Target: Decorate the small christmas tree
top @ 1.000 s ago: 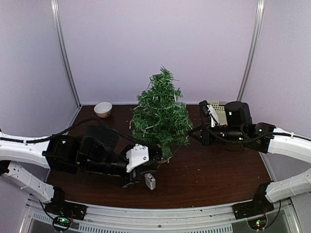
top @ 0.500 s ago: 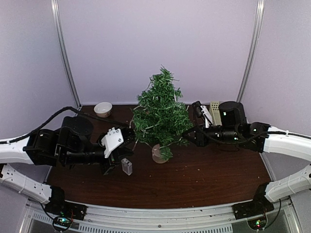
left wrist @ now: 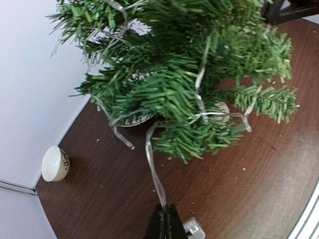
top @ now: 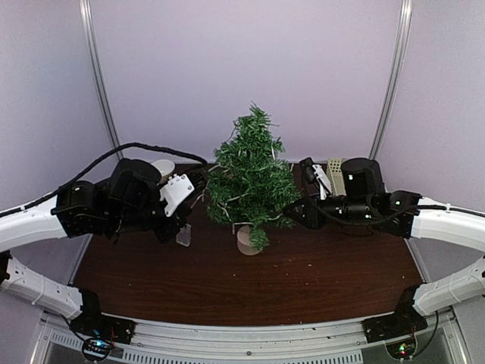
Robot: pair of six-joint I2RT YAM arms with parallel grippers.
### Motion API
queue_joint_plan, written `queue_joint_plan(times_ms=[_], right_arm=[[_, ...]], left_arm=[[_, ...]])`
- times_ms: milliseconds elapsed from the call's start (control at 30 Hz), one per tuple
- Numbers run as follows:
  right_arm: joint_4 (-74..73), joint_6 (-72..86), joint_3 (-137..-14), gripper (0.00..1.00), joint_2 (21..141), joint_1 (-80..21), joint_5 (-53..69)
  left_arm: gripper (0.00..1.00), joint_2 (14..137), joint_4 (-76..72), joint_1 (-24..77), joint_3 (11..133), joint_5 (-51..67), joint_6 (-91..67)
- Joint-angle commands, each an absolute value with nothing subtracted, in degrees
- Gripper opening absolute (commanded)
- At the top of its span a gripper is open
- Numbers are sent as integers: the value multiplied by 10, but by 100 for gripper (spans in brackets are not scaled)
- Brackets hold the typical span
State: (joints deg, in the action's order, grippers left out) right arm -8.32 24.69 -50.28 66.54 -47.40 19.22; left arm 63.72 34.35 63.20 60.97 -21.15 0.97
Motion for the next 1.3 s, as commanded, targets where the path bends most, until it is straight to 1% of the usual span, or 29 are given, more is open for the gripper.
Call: queue_joint_plan(times_ms=[0,233,533,700,967,1267], right_arm=[[-83,237,-519,17,654,-477,182],[-87,234,-520,18,650,-476,178],[-93,231,-521,18,646,-476,175],[-94,230,-519,19,643,-475,173],[-96,228,-521,19,642,-475,174],[-96,226,-523,19,645,-475,175]], left_arm=[[0,662,342,602,648,-255,45],[0,692,293,562,670,-258,93],[0,728,199,555,686,-284,263],[0,746,183,538,710,-261,311],[0,776,189,500,736,-227,334],[0,823,142,474,752,-181,346]])
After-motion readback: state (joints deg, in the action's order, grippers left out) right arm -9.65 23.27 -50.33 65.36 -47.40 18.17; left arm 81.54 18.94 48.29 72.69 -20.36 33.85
